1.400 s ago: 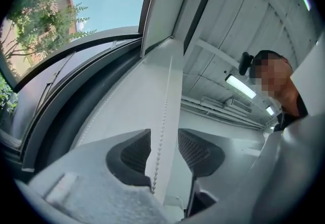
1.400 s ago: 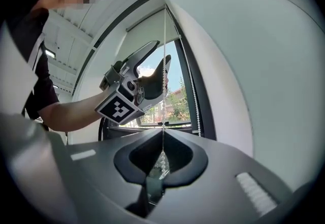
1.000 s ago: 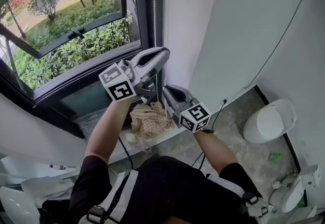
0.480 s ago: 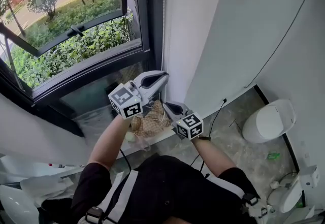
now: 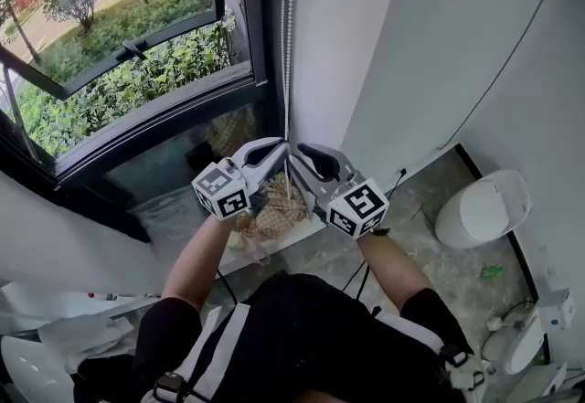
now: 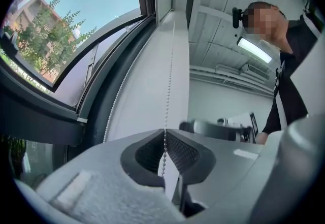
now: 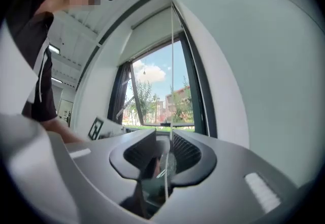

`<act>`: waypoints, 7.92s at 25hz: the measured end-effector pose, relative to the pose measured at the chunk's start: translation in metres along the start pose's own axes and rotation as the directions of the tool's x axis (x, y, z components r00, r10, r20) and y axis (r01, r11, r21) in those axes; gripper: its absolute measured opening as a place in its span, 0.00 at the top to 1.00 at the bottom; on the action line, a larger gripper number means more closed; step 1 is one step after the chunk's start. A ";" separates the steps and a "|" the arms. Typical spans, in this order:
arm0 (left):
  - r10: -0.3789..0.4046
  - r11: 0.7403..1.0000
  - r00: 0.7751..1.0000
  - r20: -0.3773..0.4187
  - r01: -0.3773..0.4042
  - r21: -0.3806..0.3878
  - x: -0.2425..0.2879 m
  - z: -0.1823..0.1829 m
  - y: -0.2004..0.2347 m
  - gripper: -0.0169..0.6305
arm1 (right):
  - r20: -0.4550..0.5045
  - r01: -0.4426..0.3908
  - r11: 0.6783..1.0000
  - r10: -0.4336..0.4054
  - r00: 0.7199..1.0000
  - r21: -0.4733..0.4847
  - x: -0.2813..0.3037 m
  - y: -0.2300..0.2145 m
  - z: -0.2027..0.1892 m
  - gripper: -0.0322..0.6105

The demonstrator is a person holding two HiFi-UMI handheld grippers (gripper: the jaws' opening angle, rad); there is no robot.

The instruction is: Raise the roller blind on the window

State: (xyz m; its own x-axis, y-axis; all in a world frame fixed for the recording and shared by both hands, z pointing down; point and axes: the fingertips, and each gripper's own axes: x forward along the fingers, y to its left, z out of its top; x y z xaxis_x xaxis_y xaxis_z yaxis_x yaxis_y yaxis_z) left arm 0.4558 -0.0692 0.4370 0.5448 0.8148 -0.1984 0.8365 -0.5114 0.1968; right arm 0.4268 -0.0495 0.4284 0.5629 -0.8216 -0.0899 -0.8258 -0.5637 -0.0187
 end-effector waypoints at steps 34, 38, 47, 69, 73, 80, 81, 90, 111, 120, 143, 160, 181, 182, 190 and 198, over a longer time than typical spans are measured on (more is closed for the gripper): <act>0.056 0.966 0.950 -0.309 -0.129 -0.223 -0.037 -0.160 0.001 0.95 | -0.052 0.094 0.994 -0.097 0.994 -0.060 0.029 -0.013 -0.022 0.94; 0.031 0.979 0.919 -0.394 -0.107 -0.174 -0.057 -0.188 -0.009 0.87 | -0.138 0.089 0.995 -0.095 0.986 -0.046 0.014 -0.013 -0.064 0.94; 0.031 0.997 0.991 -0.134 -0.039 -0.062 -0.041 -0.052 0.011 0.80 | -0.132 0.077 0.997 -0.077 0.988 0.000 0.010 -0.015 -0.061 0.94; -0.197 0.976 0.962 0.187 0.176 0.126 0.046 0.151 -0.058 0.88 | -0.132 0.052 0.998 -0.055 0.990 -0.027 0.008 -0.002 -0.059 0.94; -0.159 0.985 0.969 0.187 0.142 0.100 0.046 0.151 -0.050 0.95 | -0.128 0.053 0.998 -0.055 0.990 -0.023 0.005 -0.003 -0.059 0.94; -0.128 0.989 0.980 0.154 0.115 0.092 0.041 0.128 -0.042 0.95 | -0.173 0.039 0.999 -0.036 0.984 0.010 0.002 0.010 -0.084 0.94; -0.113 0.991 0.986 0.122 0.102 0.091 0.040 0.111 -0.038 0.95 | -0.223 0.032 0.999 -0.028 0.974 0.016 0.000 0.015 -0.101 0.94; 0.029 1.000 0.999 0.045 -0.029 -0.012 0.006 0.022 0.003 0.95 | -0.341 0.018 0.997 0.008 0.940 0.075 -0.016 0.013 -0.139 0.83; 0.008 0.999 0.997 0.083 -0.004 -0.043 -0.002 0.025 -0.010 0.95 | 0.246 0.030 1.000 -0.028 0.969 -0.005 0.056 -0.004 0.155 0.92; 0.004 0.999 0.998 0.070 -0.001 -0.049 0.001 0.018 -0.009 0.96 | 0.264 0.063 0.990 -0.028 0.964 -0.127 0.046 -0.005 0.150 0.94; -0.027 0.995 0.993 0.113 0.038 -0.097 -0.038 0.055 0.018 0.77 | -0.059 0.048 0.999 -0.049 0.997 -0.014 0.020 -0.007 -0.024 0.94; -0.155 0.987 0.958 0.240 0.161 -0.005 0.048 0.175 -0.029 0.81 | -0.053 0.043 0.999 -0.044 0.998 -0.011 0.015 -0.002 -0.023 0.94; -0.003 0.999 0.994 0.112 0.009 -0.052 0.014 0.036 -0.004 0.95 | -0.378 0.056 0.993 -0.014 0.926 0.101 -0.003 0.009 -0.155 0.94; 0.004 0.999 0.994 0.107 0.001 -0.051 0.013 0.035 -0.003 0.95 | -0.375 0.059 0.993 -0.016 0.927 0.103 -0.004 0.007 -0.154 0.94; 0.036 0.999 0.993 0.108 -0.032 -0.038 0.004 0.040 0.007 0.96 | -0.067 0.014 0.997 -0.009 0.998 0.078 0.005 0.005 -0.031 0.83; 0.031 0.999 0.995 0.099 -0.029 -0.020 -0.002 0.040 0.003 0.96 | 0.169 0.023 1.000 -0.020 0.985 -0.015 0.032 0.001 0.092 0.82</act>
State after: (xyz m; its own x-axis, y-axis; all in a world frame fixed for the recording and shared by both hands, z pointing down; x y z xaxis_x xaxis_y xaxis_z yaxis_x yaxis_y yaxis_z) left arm 0.4599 -0.0832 0.3992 0.5732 0.7677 -0.2865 0.8192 -0.5289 0.2218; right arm 0.4407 -0.0688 0.3334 0.5652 -0.7842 -0.2561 -0.8122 -0.5833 -0.0062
